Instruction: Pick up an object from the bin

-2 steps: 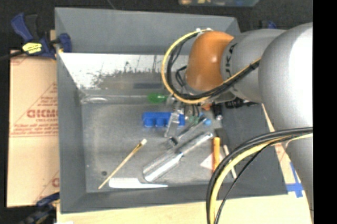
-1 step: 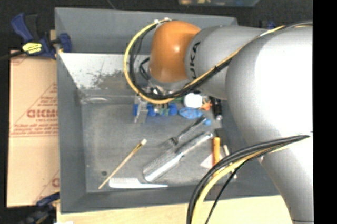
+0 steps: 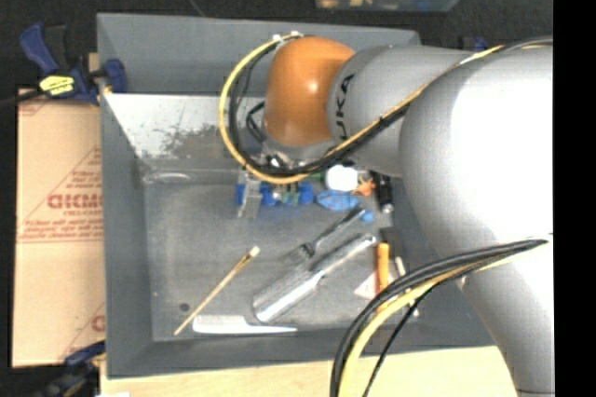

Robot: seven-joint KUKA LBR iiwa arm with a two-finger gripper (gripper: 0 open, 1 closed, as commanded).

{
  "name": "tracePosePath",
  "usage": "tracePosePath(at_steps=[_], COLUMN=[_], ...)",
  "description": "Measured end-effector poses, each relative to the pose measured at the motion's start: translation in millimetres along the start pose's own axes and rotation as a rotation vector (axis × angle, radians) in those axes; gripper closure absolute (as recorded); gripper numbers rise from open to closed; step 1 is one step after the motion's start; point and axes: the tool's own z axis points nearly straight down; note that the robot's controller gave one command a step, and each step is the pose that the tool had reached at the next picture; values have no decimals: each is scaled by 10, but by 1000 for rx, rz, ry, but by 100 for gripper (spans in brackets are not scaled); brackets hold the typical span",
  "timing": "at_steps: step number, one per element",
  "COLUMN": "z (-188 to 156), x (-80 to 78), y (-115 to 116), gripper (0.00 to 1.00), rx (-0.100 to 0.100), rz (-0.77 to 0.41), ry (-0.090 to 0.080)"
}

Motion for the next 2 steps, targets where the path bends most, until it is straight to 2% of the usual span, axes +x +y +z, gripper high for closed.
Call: tracePosePath(at_steps=[2], z=[-269], x=[-10], y=[-5], gripper=[100], rx=[-1], rz=[1], ry=[-3])
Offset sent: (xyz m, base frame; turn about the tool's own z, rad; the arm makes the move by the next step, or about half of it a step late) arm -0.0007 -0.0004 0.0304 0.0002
